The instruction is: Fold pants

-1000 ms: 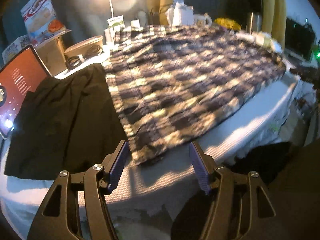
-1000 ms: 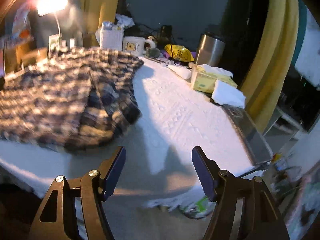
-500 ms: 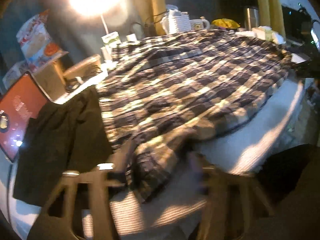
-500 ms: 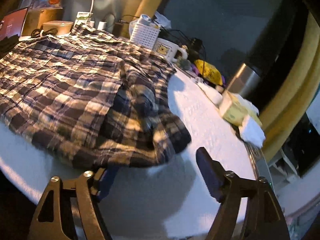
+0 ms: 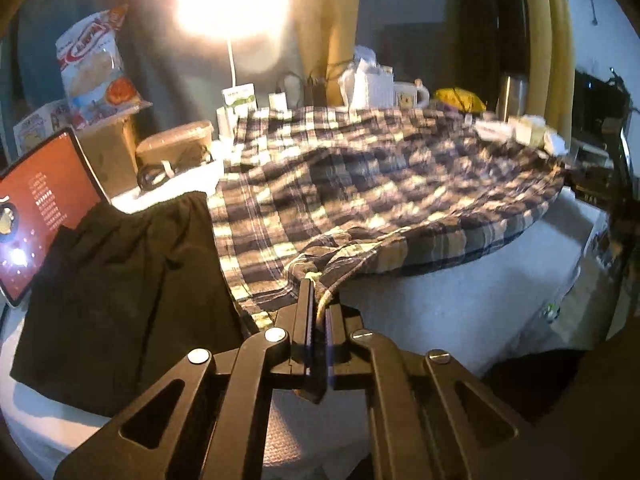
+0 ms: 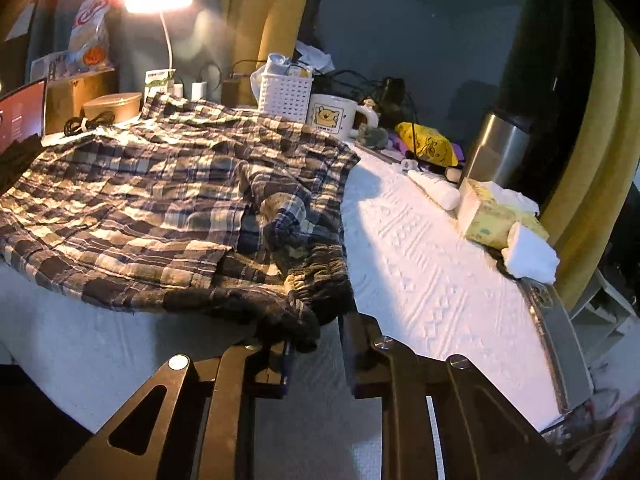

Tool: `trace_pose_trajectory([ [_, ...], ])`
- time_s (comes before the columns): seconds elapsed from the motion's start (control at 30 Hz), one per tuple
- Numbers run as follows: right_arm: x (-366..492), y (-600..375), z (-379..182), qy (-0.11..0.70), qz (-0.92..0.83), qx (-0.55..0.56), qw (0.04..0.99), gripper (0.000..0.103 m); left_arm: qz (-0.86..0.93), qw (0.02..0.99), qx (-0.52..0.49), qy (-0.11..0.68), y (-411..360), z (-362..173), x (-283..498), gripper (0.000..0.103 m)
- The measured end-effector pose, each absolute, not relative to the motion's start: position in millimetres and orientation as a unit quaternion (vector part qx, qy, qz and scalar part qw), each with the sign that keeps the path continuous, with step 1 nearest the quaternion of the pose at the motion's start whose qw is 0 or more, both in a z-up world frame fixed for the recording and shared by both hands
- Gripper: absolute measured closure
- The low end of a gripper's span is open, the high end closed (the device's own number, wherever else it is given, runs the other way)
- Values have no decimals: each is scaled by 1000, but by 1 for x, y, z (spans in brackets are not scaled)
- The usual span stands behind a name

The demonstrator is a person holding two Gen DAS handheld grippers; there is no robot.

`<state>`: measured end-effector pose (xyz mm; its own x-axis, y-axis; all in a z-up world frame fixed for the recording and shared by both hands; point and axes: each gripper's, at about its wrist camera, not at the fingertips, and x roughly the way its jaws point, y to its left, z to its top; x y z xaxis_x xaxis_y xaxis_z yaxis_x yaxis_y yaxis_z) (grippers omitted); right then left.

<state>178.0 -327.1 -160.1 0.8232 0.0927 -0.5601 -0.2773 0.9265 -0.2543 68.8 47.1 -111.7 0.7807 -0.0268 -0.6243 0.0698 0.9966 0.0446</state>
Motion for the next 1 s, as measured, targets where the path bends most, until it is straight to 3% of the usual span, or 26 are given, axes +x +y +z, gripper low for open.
trace_pose_trajectory([
  [1.0, 223, -344, -68, 228, 120, -41, 965, 85, -12, 975, 9, 223, 71, -14, 146, 100],
])
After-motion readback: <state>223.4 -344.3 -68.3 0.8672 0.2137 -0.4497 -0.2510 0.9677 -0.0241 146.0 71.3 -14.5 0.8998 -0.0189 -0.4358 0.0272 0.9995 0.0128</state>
